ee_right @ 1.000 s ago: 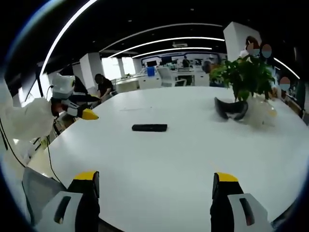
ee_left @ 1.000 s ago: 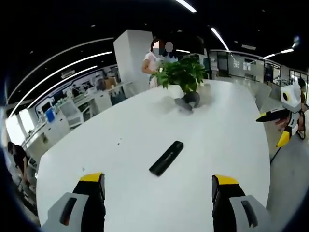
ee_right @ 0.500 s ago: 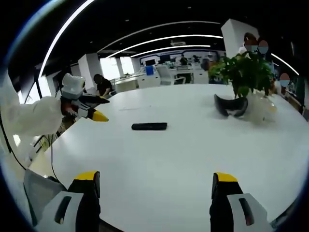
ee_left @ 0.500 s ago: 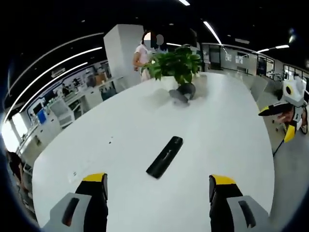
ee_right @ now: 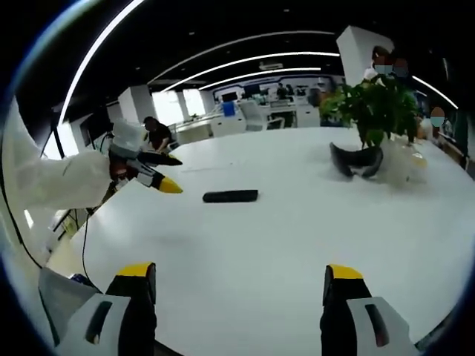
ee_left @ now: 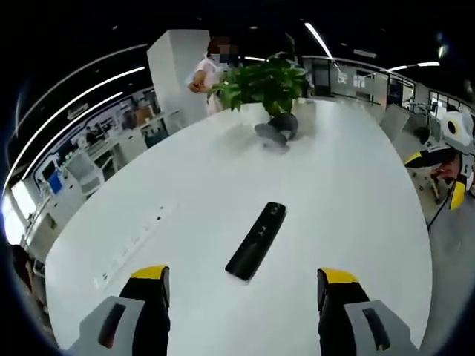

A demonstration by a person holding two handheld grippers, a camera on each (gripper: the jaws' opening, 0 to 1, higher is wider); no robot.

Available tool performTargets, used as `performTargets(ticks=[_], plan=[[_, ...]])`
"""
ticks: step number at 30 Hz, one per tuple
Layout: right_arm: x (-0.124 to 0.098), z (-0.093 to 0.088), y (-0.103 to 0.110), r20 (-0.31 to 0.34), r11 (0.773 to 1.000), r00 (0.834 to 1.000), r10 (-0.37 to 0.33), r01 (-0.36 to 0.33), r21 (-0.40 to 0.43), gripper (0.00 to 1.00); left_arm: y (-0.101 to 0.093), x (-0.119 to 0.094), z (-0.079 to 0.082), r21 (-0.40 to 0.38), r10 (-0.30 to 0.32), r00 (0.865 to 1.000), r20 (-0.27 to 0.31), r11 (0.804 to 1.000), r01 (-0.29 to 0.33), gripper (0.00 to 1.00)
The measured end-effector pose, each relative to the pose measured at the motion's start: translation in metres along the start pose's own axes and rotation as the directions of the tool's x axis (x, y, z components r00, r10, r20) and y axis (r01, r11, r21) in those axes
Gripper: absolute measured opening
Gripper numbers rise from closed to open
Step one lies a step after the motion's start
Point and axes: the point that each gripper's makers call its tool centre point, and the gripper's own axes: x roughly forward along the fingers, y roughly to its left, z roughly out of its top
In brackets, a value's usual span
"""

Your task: Press the specified remote control buttons in sequence, fully releasing each button before pressing the next.

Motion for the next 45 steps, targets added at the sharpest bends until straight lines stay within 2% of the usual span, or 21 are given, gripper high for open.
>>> performTargets(ticks=[6,10,12,15,20,25,28,33,36,37,38,41,42,45], plan=[[-0.001,-0.001,-0.002,-0.004,1.000,1.000,-0.006,0.006,0.005,0.92,-0.001,0.021,-0.003,0.041,-0.039,0.998,-0.048,0.998,0.041,0.80],[-0.001,0.000,-0.004,-0.005,1.000,1.000,-0.006,0.007,0.014,0.90,-0.002,0.028,-0.003,0.043,-0.062,0.996,-0.057,0.997,0.065,0.78],[0.000,-0.001,-0.002,-0.011,1.000,1.000,-0.002,0.002,0.012,0.89,-0.004,0.035,-0.008,0.057,-0.099,0.991,-0.087,0.993,0.104,0.78],[0.000,-0.003,0.000,-0.020,1.000,1.000,0.000,0.001,0.008,0.88,-0.005,0.043,-0.011,0.053,-0.123,0.987,-0.108,0.990,0.130,0.75],[0.002,-0.004,0.001,-0.036,1.000,0.999,0.006,-0.006,0.003,0.86,0.002,0.058,-0.015,0.046,-0.136,0.982,-0.130,0.989,0.143,0.73],[0.004,-0.003,0.000,-0.045,1.000,0.999,0.016,-0.017,-0.001,0.83,0.006,0.071,-0.018,0.076,-0.129,0.981,-0.145,0.987,0.141,0.66],[0.005,-0.002,-0.002,-0.044,1.000,0.999,0.011,-0.011,0.002,0.81,0.008,0.079,-0.023,0.083,-0.141,0.976,-0.168,0.984,0.156,0.59],[0.006,-0.002,-0.004,-0.043,1.000,0.999,0.008,-0.008,0.007,0.80,0.009,0.090,-0.027,0.078,-0.161,0.967,-0.198,0.981,0.179,0.57],[0.006,-0.003,-0.006,-0.048,1.000,0.999,0.004,-0.004,0.011,0.80,0.004,0.094,-0.031,0.072,-0.192,0.956,-0.223,0.975,0.212,0.57],[0.006,-0.003,-0.006,-0.047,1.000,0.999,0.003,-0.003,0.013,0.79,0.004,0.096,-0.032,0.101,-0.188,0.955,-0.229,0.971,0.216,0.57],[0.005,-0.003,-0.007,-0.047,1.000,0.999,0.003,-0.002,0.016,0.79,0.001,0.095,-0.036,0.129,-0.200,0.947,-0.252,0.963,0.238,0.56],[0.005,-0.003,-0.009,-0.047,1.000,0.999,-0.001,0.001,0.018,0.78,0.000,0.100,-0.041,0.125,-0.209,0.939,-0.274,0.960,0.250,0.54],[0.005,-0.003,-0.009,-0.048,1.000,0.999,0.000,0.001,0.019,0.78,0.000,0.100,-0.038,0.125,-0.218,0.940,-0.261,0.958,0.257,0.54],[0.006,-0.001,-0.009,-0.043,1.000,0.999,0.002,-0.001,0.021,0.78,-0.001,0.100,-0.037,0.128,-0.221,0.934,-0.279,0.956,0.265,0.54]])
